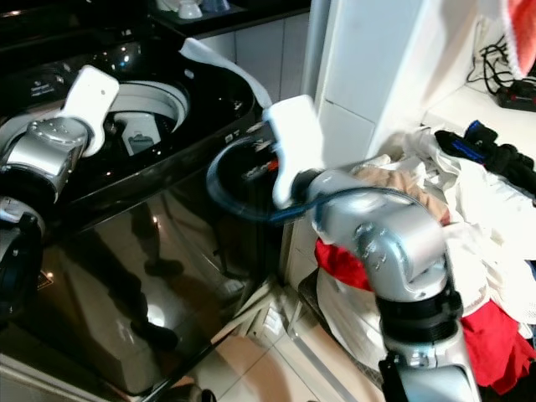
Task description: Clothes washing
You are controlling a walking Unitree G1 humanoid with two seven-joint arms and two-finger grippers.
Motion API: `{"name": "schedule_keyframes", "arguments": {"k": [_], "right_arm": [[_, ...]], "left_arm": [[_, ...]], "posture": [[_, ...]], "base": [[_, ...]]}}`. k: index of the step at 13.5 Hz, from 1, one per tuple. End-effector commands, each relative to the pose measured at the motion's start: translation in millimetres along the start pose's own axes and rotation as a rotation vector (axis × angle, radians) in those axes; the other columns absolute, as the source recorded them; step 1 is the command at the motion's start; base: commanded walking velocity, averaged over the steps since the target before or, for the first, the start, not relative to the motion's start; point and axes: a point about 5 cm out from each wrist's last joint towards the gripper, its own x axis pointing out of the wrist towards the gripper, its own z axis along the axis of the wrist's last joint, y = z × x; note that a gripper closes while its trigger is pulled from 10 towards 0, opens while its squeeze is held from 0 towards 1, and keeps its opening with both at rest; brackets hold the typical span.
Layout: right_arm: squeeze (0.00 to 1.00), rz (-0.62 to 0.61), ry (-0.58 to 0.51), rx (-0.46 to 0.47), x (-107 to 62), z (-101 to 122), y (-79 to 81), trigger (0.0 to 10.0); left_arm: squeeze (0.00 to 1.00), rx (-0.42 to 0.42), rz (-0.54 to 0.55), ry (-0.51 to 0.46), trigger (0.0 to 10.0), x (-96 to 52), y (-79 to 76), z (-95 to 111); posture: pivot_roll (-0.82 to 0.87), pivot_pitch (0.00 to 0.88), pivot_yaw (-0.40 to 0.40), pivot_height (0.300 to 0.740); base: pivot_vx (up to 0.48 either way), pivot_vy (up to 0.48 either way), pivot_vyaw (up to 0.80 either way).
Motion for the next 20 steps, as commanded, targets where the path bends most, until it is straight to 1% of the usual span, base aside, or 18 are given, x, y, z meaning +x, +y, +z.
{"name": "schedule_keyframes", "arguments": {"k": [1,2,3,4,5,6,7,8,9,10,12,14,15,16,17,18,19,20], "right_arm": [[0.0,-0.16,-0.07,0.002,-4.1,14.7,-29.5,10.0],[0.31,-0.26,-0.089,-0.016,-6.6,21.0,-49.7,10.0],[1.0,-0.359,-0.102,-0.088,-11.4,28.7,-77.0,10.0],[1.0,-0.436,-0.087,-0.18,-16.3,33.7,-101.5,10.0],[1.0,-0.475,-0.068,-0.243,-19.9,36.8,-117.7,10.0],[1.0,-0.5,-0.054,-0.28,-23.2,39.7,-130.5,10.0],[1.0,-0.522,-0.041,-0.295,-26.9,42.0,-145.8,10.0],[1.0,-0.536,-0.03,-0.309,-29.2,42.6,-154.4,10.0],[1.0,-0.558,0.008,-0.333,-36.5,42.7,-175.9,10.0],[1.0,-0.56,0.018,-0.337,-38.2,42.6,-181.0,10.0],[1.0,-0.57,0.046,-0.324,-46.3,42.8,-197.6,10.0],[1.0,-0.596,0.072,-0.324,-52.8,43.5,-208.6,10.0],[1.0,-0.62,0.097,-0.33,-56.9,42.4,-213.4,10.0],[1.0,-0.649,0.11,-0.322,-61.2,41.9,-217.1,10.0],[1.0,-0.663,0.129,-0.306,-64.8,40.4,-220.2,10.0],[0.59,-0.677,0.177,-0.276,-70.3,33.8,-224.9,10.0],[0.0,-0.683,0.222,-0.241,-75.7,25.8,-229.2,10.0],[0.0,-0.679,0.24,-0.199,-78.9,20.3,-231.5,10.0]], "left_arm": [[0.0,-0.137,-0.002,-0.171,10.0,-3.1,0.0,26.3],[0.0,-0.268,-0.022,-0.229,10.0,-7.3,-2.1,29.7],[0.0,-0.28,0.003,-0.29,10.0,-13.8,-7.4,28.9],[0.0,-0.302,0.001,-0.315,10.0,-19.3,-16.5,25.8],[0.0,-0.331,-0.051,-0.33,10.0,-23.3,-26.0,23.6],[0.0,-0.322,-0.072,-0.364,10.0,-27.9,-32.7,22.9],[0.0,-0.329,-0.122,-0.405,10.0,-34.9,-41.2,23.5],[0.0,-0.353,-0.153,-0.426,10.0,-39.2,-46.8,24.5],[0.0,-0.447,-0.325,-0.371,10.0,-51.7,-67.4,23.9],[0.0,-0.456,-0.399,-0.374,10.0,-56.7,-73.9,24.8],[0.0,-0.31,-0.488,-0.404,10.0,-67.0,-91.7,23.5],[0.0,-0.312,-0.643,-0.395,10.0,-80.9,-106.2,26.8],[0.0,-0.301,-0.744,-0.394,10.0,-90.8,-114.3,28.9],[0.0,-0.264,-0.836,-0.402,10.0,-100.0,-121.2,28.6],[0.0,-0.246,-0.888,-0.381,10.0,-105.5,-125.4,25.4],[0.0,-0.237,-0.908,-0.366,10.0,-108.4,-127.7,22.5],[0.0,-0.228,-0.916,-0.361,10.0,-109.7,-128.8,21.0],[0.0,-0.224,-0.926,-0.352,10.0,-111.2,-128.7,20.8]], "posture": [[0.02,0.0,0.04,0.74],[0.02,0.0,0.041,0.74],[0.02,0.0,0.04,0.74],[0.03,0.0,0.036,0.74],[0.03,0.0,0.035,0.74],[0.03,0.0,0.033,0.74],[0.04,0.0,0.032,0.74],[0.04,0.0,0.032,0.74],[0.04,0.0,0.03,0.74],[0.04,0.0,0.03,0.74],[0.05,0.0,0.032,0.74],[0.05,0.0,0.032,0.74],[0.05,0.0,0.032,0.74],[0.06,0.0,0.028,0.74],[0.06,0.0,0.028,0.74],[0.06,0.0,0.028,0.74],[0.06,0.0,0.029,0.74],[0.06,0.0,0.031,0.74]], "base": [[0.0,0.0,0.0],[0.0,0.0,0.0],[0.0,0.0,0.0],[0.0,0.0,0.0],[0.0,0.0,0.0],[0.0,0.0,0.0],[0.0,0.0,0.0],[0.0,0.0,0.0],[0.0,0.0,0.0],[0.0,0.0,0.0],[0.0,0.0,0.0],[0.0,0.0,0.0],[0.0,0.0,0.0],[0.0,0.0,0.0],[0.0,0.0,0.0],[0.0,0.0,0.0],[0.0,0.0,0.0],[0.0,0.0,0.0]]}}
